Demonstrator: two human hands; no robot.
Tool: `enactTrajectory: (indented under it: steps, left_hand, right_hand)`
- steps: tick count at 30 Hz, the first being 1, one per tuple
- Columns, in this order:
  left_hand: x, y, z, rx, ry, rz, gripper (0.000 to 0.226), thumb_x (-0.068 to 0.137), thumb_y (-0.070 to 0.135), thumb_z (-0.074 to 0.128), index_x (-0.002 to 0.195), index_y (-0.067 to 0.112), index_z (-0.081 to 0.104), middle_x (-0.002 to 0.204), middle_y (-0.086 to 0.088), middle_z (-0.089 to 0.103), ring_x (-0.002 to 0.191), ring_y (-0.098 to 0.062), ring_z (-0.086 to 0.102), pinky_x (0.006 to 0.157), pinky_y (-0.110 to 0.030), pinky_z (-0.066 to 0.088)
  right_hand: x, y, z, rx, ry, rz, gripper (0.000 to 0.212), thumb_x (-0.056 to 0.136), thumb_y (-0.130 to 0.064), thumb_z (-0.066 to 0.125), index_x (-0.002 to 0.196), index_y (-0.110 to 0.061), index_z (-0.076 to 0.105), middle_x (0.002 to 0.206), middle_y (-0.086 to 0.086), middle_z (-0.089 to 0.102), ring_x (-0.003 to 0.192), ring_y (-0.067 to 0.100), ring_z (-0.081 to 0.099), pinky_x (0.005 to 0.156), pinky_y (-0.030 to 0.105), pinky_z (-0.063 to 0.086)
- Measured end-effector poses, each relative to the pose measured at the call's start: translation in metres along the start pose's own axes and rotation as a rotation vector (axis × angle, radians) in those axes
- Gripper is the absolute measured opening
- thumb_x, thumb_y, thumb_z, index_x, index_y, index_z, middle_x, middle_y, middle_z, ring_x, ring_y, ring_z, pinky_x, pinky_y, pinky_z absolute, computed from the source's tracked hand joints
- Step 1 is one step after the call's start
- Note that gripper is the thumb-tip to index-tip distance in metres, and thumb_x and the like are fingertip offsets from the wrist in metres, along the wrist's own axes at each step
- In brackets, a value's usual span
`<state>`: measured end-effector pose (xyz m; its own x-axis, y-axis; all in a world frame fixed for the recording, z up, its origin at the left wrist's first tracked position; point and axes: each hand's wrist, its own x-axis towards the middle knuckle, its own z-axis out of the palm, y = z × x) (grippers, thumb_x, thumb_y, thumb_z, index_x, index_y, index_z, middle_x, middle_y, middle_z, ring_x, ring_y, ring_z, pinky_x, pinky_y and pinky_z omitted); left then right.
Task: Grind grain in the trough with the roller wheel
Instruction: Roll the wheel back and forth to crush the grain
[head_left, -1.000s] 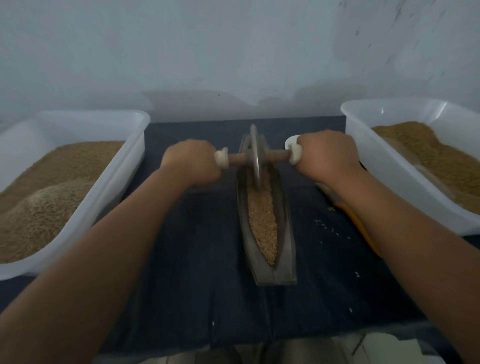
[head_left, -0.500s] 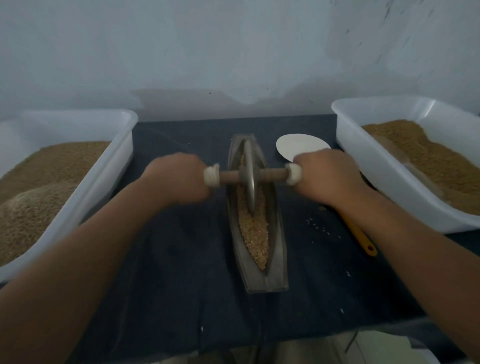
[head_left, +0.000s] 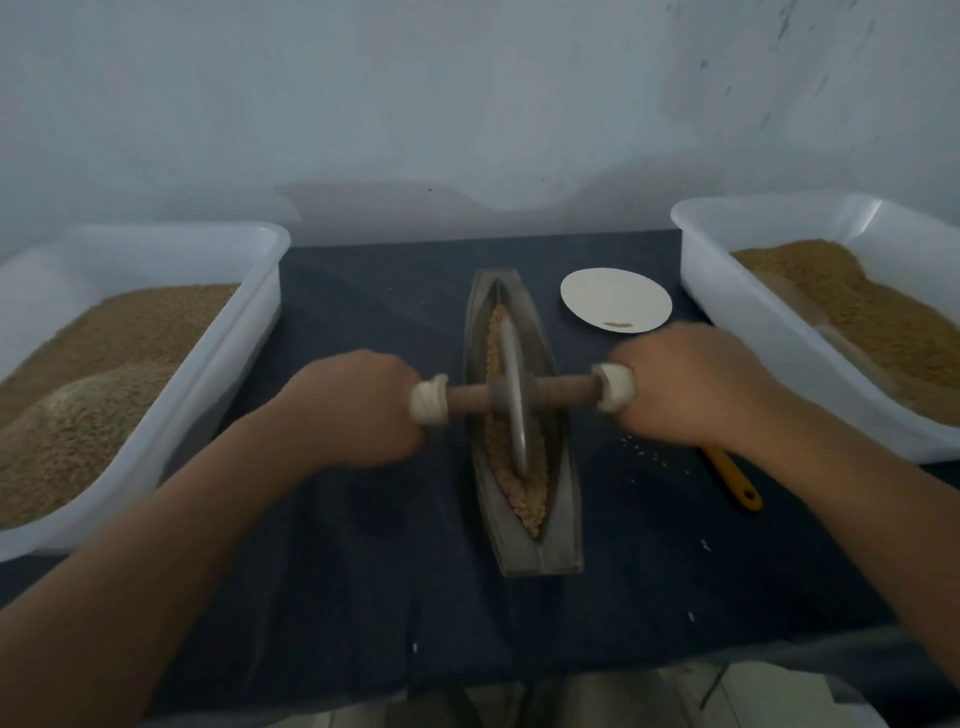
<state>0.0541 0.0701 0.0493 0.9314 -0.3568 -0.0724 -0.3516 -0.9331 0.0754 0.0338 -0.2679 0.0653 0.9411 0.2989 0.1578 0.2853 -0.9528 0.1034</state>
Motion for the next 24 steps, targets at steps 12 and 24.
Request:
enactTrajectory:
  steps: [12,24]
  left_hand:
    - [0.033,0.001,-0.022,0.009,-0.048,-0.007,0.019,0.071,0.043,0.060,0.070,0.024,0.062,0.070,0.009,0.064,0.069,-0.014,0.066,0.063,-0.030,0.053]
    - [0.087,0.009,-0.049,0.170,0.038,-0.066,0.027,0.081,0.047,0.064,0.072,0.021,0.060,0.074,0.003,0.062,0.067,-0.018,0.059,0.074,-0.040,0.059]
  right_hand:
    - [0.043,0.001,0.000,0.061,-0.116,0.096,0.026,0.077,-0.051,0.052,0.073,-0.027,0.058,0.068,-0.005,0.061,0.064,0.014,0.059,0.056,0.033,0.048]
    - [0.069,0.000,0.028,0.039,0.217,0.146,0.025,0.090,-0.035,0.057,0.071,-0.019,0.055,0.069,-0.001,0.061,0.063,0.026,0.059,0.057,0.034,0.050]
